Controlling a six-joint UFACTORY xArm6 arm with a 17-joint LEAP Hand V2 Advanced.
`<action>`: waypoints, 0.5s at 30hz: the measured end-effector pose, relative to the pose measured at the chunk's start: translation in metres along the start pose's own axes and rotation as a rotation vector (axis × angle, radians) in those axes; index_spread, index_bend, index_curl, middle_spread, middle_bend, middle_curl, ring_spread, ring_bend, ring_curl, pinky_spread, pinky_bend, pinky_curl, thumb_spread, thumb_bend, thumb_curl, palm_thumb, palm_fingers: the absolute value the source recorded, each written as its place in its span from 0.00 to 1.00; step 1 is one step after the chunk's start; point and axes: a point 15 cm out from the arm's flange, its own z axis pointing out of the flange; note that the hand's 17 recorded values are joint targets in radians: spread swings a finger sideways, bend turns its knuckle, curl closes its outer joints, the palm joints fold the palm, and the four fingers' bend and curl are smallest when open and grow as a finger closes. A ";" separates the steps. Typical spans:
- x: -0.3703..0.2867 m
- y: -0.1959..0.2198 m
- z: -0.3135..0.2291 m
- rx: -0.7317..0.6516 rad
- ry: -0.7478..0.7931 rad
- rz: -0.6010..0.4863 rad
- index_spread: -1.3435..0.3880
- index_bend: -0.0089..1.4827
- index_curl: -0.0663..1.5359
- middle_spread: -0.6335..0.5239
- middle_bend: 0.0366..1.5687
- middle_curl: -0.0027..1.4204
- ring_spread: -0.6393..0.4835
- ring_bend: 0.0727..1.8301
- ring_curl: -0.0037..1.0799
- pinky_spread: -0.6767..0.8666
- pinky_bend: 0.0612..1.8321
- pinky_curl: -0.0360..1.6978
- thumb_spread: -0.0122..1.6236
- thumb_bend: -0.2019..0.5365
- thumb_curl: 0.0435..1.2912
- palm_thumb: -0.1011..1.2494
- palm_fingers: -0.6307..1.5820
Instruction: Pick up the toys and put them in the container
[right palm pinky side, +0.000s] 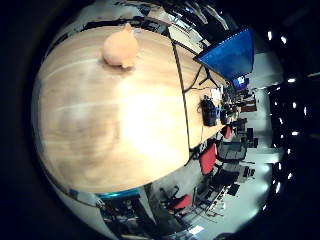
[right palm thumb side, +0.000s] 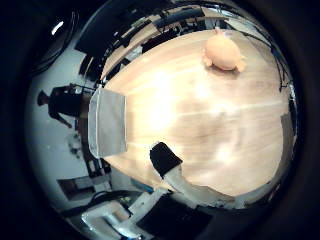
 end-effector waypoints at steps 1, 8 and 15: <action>0.004 -0.007 0.000 0.001 0.001 0.002 0.53 0.10 0.20 0.48 0.16 0.25 0.54 0.29 0.21 0.69 0.31 0.16 0.60 0.23 0.19 0.24 0.41; 0.025 -0.045 0.013 -0.002 0.000 0.015 0.54 0.10 0.20 0.47 0.16 0.25 0.54 0.31 0.21 0.69 0.33 0.16 0.60 0.24 0.19 0.24 0.40; 0.039 -0.083 0.035 -0.006 -0.006 0.020 0.54 0.10 0.20 0.46 0.16 0.26 0.54 0.32 0.21 0.69 0.35 0.16 0.60 0.23 0.20 0.24 0.39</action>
